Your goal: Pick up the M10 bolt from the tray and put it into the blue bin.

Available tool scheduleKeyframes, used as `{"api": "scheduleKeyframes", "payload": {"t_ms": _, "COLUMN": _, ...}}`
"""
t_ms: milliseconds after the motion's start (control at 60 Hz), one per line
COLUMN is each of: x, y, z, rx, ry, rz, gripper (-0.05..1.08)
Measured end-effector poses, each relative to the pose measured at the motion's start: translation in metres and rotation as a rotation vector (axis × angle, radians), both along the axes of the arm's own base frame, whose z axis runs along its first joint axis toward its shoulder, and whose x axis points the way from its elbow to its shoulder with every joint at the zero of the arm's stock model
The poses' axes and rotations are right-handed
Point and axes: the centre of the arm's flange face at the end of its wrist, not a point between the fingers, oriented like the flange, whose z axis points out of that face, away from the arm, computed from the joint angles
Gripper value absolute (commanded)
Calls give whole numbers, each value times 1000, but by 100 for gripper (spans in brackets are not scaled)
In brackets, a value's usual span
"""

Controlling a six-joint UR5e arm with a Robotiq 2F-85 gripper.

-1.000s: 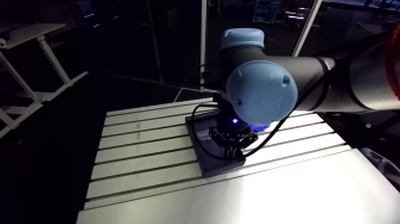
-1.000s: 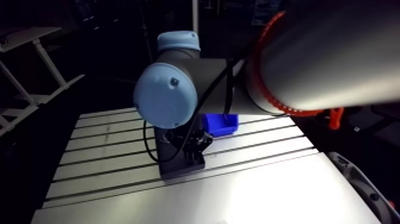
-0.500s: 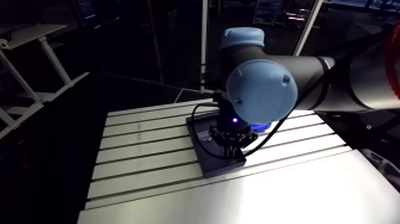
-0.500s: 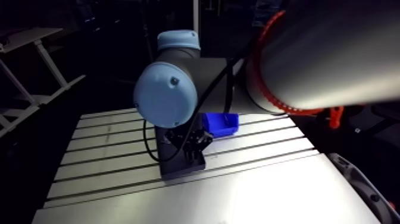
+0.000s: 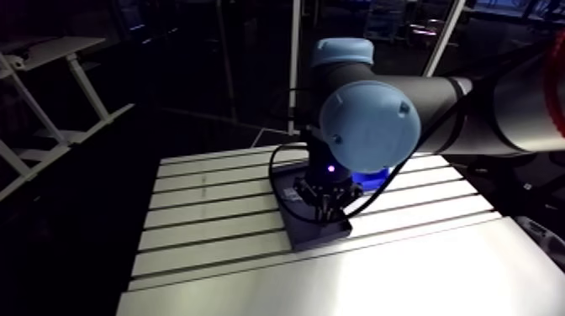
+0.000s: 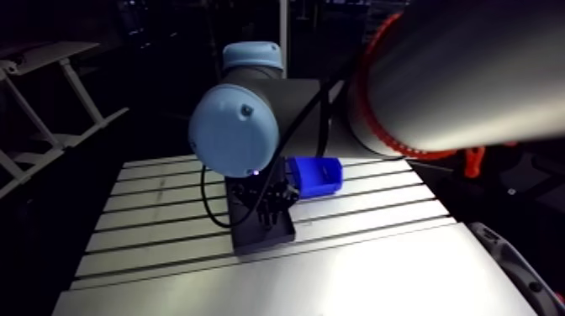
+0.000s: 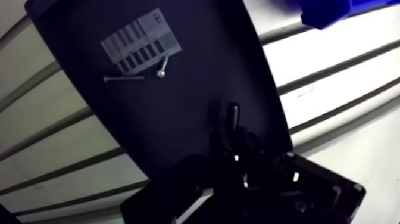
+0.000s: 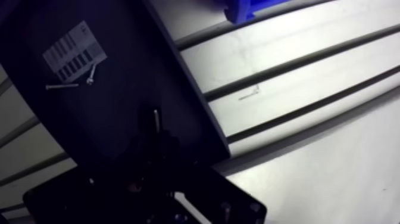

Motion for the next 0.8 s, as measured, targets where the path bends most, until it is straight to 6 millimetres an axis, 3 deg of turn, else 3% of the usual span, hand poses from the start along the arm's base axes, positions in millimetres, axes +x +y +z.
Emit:
{"api": "scheduleKeyframes", "payload": {"t_ms": 267, "x": -3, "y": -9, "z": 16, "rx": -6, "ry": -8, "rz": 39, "gripper": 107}}
{"api": "scheduleKeyframes", "payload": {"t_ms": 800, "x": -25, "y": -13, "z": 71, "rx": -20, "ry": 36, "rz": 244, "gripper": 107}}
